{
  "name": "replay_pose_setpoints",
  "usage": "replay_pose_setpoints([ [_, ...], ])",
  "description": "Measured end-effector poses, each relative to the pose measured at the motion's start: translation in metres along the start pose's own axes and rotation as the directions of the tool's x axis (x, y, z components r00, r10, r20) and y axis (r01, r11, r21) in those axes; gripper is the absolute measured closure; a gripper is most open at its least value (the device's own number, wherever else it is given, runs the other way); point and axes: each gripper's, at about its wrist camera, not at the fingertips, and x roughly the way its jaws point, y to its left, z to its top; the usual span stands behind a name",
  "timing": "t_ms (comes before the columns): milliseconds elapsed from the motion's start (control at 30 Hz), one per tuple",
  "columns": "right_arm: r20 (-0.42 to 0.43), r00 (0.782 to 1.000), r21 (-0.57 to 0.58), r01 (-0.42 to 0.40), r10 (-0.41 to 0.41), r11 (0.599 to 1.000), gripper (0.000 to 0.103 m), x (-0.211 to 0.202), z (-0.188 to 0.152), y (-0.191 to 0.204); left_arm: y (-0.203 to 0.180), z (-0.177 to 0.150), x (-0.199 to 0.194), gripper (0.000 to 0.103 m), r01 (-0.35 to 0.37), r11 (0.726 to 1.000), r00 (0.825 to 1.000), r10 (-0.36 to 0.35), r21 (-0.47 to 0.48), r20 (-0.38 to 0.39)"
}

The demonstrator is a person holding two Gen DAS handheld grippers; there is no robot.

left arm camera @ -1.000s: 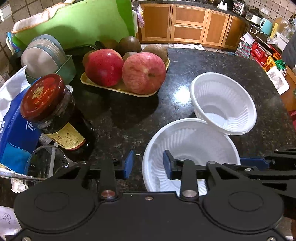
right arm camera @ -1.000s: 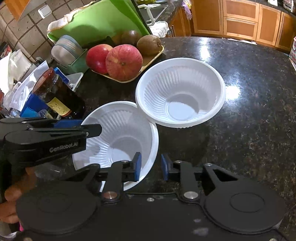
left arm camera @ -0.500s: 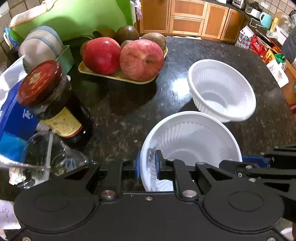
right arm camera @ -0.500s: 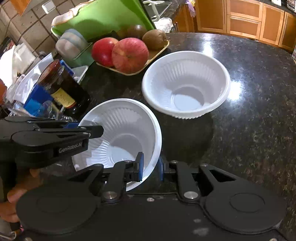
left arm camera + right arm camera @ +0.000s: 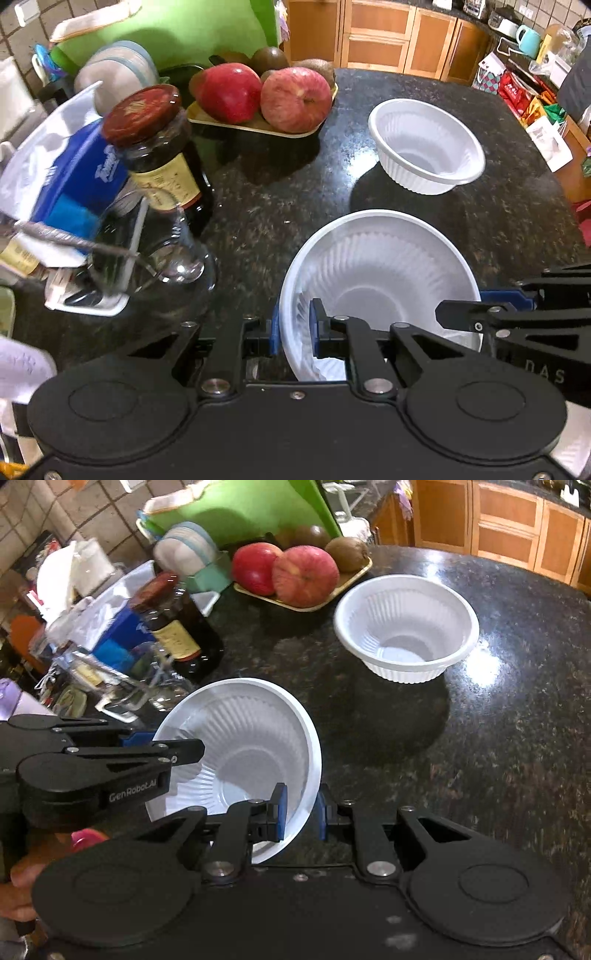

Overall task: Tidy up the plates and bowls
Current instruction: 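Carry the second white bowl with the left gripper onto the first bowl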

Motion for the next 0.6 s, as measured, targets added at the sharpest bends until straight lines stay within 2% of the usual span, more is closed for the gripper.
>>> replay_pose_setpoints([
  [267,0.058,0.998,-0.026,-0.018,0.019,1.0,0.085,-0.042,-0.026,0.013,-0.006,-0.025,-0.041,0.083,0.001,1.0,0.999,-0.001,-0.007,0.048],
  [600,0.156,0.988,-0.008,-0.005,0.006,1.0,0.085,-0.102,-0.067,0.004,-0.031,-0.049,-0.078,0.083,0.056,0.998,0.995,-0.058,0.029,0.08],
])
